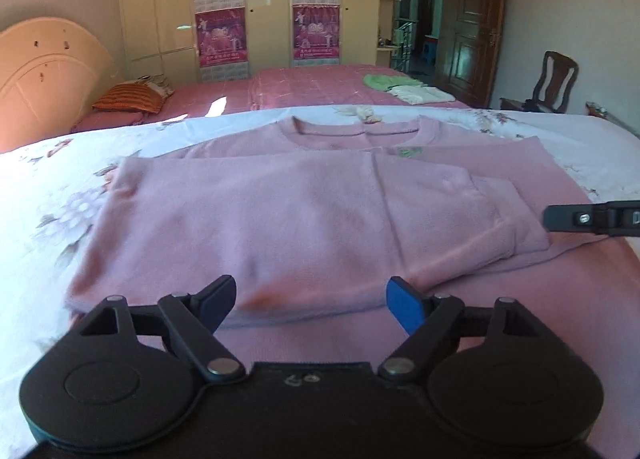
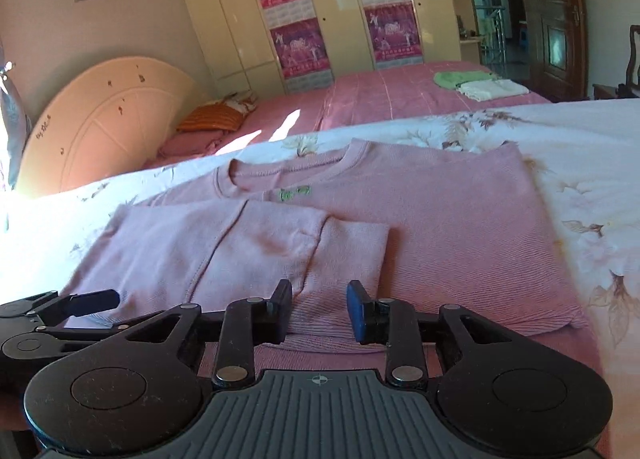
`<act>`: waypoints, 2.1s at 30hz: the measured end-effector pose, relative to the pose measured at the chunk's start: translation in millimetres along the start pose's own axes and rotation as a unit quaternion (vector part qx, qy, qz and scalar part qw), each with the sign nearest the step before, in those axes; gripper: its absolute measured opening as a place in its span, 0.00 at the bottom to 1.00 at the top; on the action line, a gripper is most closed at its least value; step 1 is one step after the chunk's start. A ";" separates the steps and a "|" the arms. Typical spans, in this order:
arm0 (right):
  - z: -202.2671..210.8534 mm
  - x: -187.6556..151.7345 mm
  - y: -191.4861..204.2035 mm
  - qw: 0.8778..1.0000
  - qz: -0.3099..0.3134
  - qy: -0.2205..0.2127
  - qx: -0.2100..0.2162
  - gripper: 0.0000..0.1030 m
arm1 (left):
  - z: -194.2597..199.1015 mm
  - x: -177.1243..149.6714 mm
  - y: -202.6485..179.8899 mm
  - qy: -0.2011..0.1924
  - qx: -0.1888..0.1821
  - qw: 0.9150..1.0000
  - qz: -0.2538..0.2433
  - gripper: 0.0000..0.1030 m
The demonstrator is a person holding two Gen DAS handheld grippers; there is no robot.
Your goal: Fold small clothes
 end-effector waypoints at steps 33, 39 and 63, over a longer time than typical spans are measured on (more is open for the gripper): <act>237.1 -189.2 -111.9 0.975 -0.167 0.148 -0.011 0.73 | 214.4 -183.6 25.7 0.075 0.037 0.995 0.054 0.71; 240.6 -177.6 -130.4 0.967 -0.228 0.110 -0.020 0.64 | 226.3 -193.0 39.7 0.035 -0.069 0.981 0.177 0.64; 225.8 -192.2 -114.3 0.964 -0.214 0.137 0.077 0.55 | 208.0 -194.1 51.8 -0.010 -0.254 0.899 0.356 0.56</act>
Point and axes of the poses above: each gripper's, at about its wrist camera, not at the fingertips, and z roughly against the way its jaws point, y to its left, x to its top, the point moved 10 cm from there along -z, roughly the way its jaws point, and after that the axes turned 13 degrees about -x, right-handed, at the moved point
